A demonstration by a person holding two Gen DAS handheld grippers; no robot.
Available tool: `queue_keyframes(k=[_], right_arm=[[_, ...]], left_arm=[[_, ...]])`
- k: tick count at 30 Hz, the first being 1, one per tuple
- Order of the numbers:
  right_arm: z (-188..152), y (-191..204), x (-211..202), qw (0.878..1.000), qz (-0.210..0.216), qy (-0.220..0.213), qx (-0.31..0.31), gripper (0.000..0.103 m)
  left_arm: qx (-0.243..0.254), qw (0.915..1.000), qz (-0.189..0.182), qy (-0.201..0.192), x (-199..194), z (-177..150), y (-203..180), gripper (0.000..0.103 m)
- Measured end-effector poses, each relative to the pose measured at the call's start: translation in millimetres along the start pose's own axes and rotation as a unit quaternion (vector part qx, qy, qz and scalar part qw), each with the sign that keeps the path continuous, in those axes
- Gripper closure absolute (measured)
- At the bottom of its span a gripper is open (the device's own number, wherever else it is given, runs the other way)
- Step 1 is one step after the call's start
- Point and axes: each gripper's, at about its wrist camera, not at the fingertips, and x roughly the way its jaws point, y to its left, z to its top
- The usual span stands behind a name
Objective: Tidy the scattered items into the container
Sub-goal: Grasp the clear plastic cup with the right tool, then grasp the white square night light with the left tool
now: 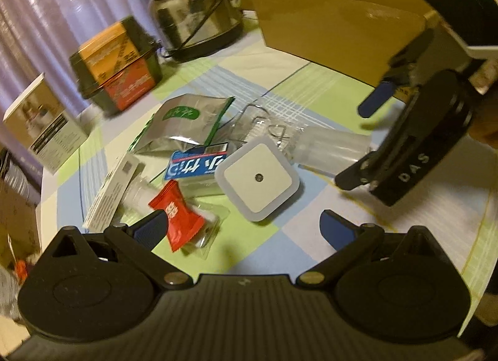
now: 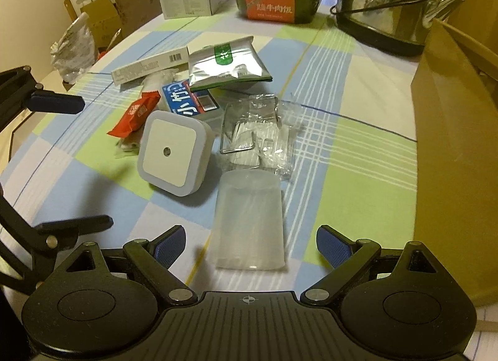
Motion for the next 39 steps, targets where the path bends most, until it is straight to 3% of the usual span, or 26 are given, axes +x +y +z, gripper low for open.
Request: queue_keyframes(k=[4, 6, 10, 12, 20, 27, 33, 38, 39], right_arm=[[0, 0, 9, 1.0, -0.002, 0.003, -0.007, 0.007], [-1, -1, 13, 1.0, 0.001, 0.009, -0.009, 0.03], [-1, -1, 15, 1.0, -0.002, 0.005, -0.01, 0.03], [0, -1, 14, 1.0, -0.009, 0.004, -0.011, 0.048], [-3, -9, -5, 0.999, -0.004, 0.007, 0.031, 0.048], [-17, -16, -17, 0.999, -0.004, 0.006, 0.054, 0.048], [-23, -21, -19, 0.998, -0.001, 0.003, 0.061, 0.048], [-22, -21, -19, 0.998, 0.0, -0.002, 0.062, 0.048], [-22, -21, -18, 0.998, 0.0, -0.002, 0.062, 0.048]], left_arm=[[0.024, 0.9997, -0.002, -0.003, 7, 0, -2, 0.001], [0.027, 0.9996, -0.003, -0.005, 10, 0, -1, 0.001], [0.03, 0.9995, -0.008, -0.008, 15, 1, 0, 0.001], [0.035, 0.9993, -0.011, -0.008, 17, 2, -1, 0.001], [0.087, 0.9958, -0.02, -0.018, 26, 11, -9, 0.001], [0.16, 0.9866, -0.018, -0.024, 45, 20, -18, 0.001], [0.257, 0.9663, -0.013, -0.002, 62, 18, -25, 0.014], [0.296, 0.955, -0.012, 0.006, 69, 16, -26, 0.024], [0.298, 0.9545, -0.015, 0.007, 70, 16, -26, 0.031]])
